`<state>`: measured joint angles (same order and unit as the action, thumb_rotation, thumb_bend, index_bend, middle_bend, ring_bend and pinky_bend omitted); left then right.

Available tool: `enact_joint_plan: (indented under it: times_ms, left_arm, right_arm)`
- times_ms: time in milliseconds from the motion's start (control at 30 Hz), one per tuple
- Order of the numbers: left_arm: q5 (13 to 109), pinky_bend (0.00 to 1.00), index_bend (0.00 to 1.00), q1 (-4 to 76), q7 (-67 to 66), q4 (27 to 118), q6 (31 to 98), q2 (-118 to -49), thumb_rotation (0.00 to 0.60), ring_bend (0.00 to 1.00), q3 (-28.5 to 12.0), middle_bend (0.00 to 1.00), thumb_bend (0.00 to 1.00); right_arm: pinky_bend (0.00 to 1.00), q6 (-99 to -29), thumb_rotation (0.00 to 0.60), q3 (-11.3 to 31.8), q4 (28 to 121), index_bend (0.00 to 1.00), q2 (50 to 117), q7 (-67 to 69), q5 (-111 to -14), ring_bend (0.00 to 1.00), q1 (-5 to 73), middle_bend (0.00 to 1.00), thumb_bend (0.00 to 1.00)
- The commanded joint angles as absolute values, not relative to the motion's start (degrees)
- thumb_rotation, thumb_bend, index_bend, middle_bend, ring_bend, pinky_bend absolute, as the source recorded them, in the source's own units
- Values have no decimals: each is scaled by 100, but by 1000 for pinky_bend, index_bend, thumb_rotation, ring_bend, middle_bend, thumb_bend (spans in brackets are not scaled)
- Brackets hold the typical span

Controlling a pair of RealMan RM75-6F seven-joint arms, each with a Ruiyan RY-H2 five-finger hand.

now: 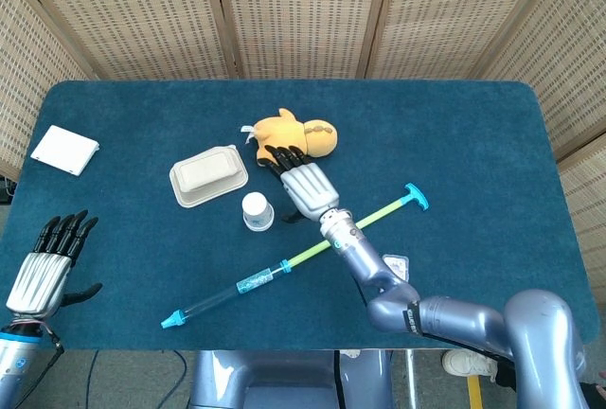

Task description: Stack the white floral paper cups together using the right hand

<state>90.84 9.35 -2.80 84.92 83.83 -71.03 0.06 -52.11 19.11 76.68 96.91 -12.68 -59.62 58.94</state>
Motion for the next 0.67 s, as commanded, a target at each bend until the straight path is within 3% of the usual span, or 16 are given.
enact_joint_plan:
  times_ms: [33,367,667]
  left_arm:
    - [9085,0,0,932,-265,8474,8398,-7118,600,0,-2,0,46]
    - [8735,0,0,935,-201,8371,8290,-7156,600,0,-166,0,46]
    - [8709,0,0,937,-330,8399,8219,-7164,600,0,-136,0,46]
  right_arm:
    - [0,-5664,600,1665,8146,138,9246,-1309,-6242,0,5460,0,135]
    - [0,-7777,600,553,8947,80,8094,-1221,-7649,0,3704,0,135]
    - [0,-8667,600,-55,8820,64,7826,-1177,-8129,0,2662,0,135]
